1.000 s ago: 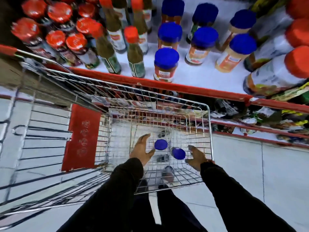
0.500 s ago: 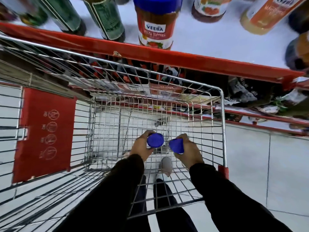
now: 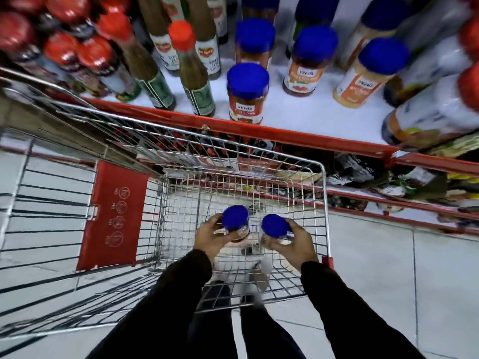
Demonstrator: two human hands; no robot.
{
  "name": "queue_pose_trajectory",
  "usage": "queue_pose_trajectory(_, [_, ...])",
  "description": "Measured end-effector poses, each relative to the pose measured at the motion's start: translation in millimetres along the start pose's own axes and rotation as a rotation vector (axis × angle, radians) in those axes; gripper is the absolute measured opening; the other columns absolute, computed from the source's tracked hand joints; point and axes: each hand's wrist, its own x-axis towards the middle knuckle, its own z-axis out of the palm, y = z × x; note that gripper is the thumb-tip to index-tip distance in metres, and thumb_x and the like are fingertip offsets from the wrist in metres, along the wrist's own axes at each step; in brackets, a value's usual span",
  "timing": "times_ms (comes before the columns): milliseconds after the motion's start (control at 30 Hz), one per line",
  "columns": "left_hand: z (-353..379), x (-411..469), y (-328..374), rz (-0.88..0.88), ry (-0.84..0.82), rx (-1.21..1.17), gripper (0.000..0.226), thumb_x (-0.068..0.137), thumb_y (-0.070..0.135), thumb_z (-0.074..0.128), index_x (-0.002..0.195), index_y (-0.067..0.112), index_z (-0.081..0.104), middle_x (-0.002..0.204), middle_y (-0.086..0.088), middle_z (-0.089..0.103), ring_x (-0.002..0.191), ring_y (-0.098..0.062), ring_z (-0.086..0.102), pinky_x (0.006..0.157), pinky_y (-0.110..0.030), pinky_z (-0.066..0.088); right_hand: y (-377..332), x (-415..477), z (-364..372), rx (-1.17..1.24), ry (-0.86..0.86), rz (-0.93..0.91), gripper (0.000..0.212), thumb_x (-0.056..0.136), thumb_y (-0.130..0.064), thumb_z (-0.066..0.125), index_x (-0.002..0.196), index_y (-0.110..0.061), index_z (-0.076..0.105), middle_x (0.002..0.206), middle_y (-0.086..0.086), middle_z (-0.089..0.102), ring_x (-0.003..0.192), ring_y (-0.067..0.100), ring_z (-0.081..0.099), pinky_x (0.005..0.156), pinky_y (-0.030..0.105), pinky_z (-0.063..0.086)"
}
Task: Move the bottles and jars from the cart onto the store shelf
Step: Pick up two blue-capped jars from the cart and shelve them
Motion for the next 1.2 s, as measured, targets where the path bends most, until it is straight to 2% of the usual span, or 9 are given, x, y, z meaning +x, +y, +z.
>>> queue_pose_trajectory(133, [-12,-31,37,0.116,-0.021,0.032,0.058,0.077,0.019,0.084,0.130,0.014,0.063,0.123,-0.001,0.069,0.108,-0.009,0.060,0.068,0.001,0.044,-31,-21,-25,0.055,-0.003,-0.047,0.067,0.064,-0.021,0.090,0.121,-0.026,0.055,0.107,-0.012,0.068,0.109,0.017,0.064,0.085,0.020,0.054])
queue_pose_trajectory(200, [-17,-48,56,0.174,-0.024,0.035,0.058,0.078,0.020,0.082,0.132,0.012,0.063,0.127,-0.002,0.068,0.115,-0.013,0.058,0.083,-0.001,0.044,-47,-34,-39,0.111,0.019,-0.056,0.066,0.064,-0.018,0.091,0.121,-0.022,0.058,0.109,-0.008,0.069,0.110,0.019,0.065,0.089,0.026,0.055])
queue_pose_trajectory(300, [-19,-69,82,0.227,-0.002,0.002,0.062,0.075,0.020,0.084,0.132,0.009,0.061,0.125,-0.004,0.068,0.120,-0.020,0.058,0.108,-0.035,0.043,-67,-50,-59,0.181,0.065,-0.080,0.074,0.063,-0.016,0.093,0.127,-0.018,0.057,0.114,-0.008,0.069,0.110,0.016,0.065,0.096,0.037,0.055])
queue_pose_trajectory(433, [-16,-86,117,0.298,0.040,-0.076,0.059,0.070,0.016,0.088,0.123,0.012,0.063,0.116,0.003,0.067,0.108,-0.011,0.061,0.102,-0.033,0.048,-90,-62,-86,0.219,0.132,-0.118,0.067,0.064,-0.013,0.092,0.122,-0.015,0.060,0.118,0.002,0.070,0.113,0.022,0.064,0.101,0.040,0.051])
queue_pose_trajectory(567, [-7,-93,155,0.362,0.026,-0.114,0.059,0.069,0.015,0.089,0.123,0.014,0.063,0.114,0.004,0.066,0.108,-0.008,0.060,0.083,-0.009,0.046,-115,-68,-115,0.218,0.182,-0.208,0.061,0.065,-0.015,0.091,0.120,-0.016,0.064,0.119,0.004,0.072,0.116,0.022,0.064,0.104,0.044,0.049])
queue_pose_trajectory(767, [10,-91,217,0.482,0.036,-0.211,0.062,0.072,0.010,0.086,0.128,0.013,0.058,0.120,-0.003,0.067,0.110,-0.010,0.061,0.076,-0.004,0.046,-155,-60,-158,0.267,0.311,-0.320,0.048,0.071,-0.008,0.086,0.109,-0.028,0.065,0.110,0.001,0.074,0.094,-0.004,0.066,0.084,0.020,0.050])
queue_pose_trajectory(833, [17,-89,237,0.529,0.048,-0.233,0.061,0.074,0.007,0.085,0.128,0.010,0.057,0.123,-0.006,0.067,0.116,-0.016,0.062,0.084,-0.007,0.047,-168,-53,-170,0.279,0.345,-0.340,0.050,0.074,-0.006,0.084,0.118,-0.017,0.063,0.112,0.005,0.072,0.097,0.000,0.067,0.086,0.026,0.049])
queue_pose_trajectory(967, [31,-81,268,0.554,0.065,-0.267,0.059,0.077,-0.001,0.081,0.129,0.005,0.055,0.127,-0.010,0.065,0.119,-0.021,0.061,0.108,-0.036,0.047,-191,-36,-185,0.286,0.388,-0.398,0.060,0.078,-0.009,0.081,0.132,-0.011,0.056,0.127,0.008,0.068,0.121,0.021,0.063,0.102,0.039,0.049])
queue_pose_trajectory(1200, [47,-55,288,0.554,0.112,-0.282,0.060,0.078,-0.003,0.078,0.130,0.012,0.054,0.118,0.003,0.062,0.114,-0.012,0.059,0.102,-0.026,0.045,-204,-7,-192,0.250,0.386,-0.427,0.056,0.085,-0.004,0.073,0.135,-0.011,0.051,0.130,0.006,0.063,0.124,0.022,0.057,0.110,0.041,0.043])
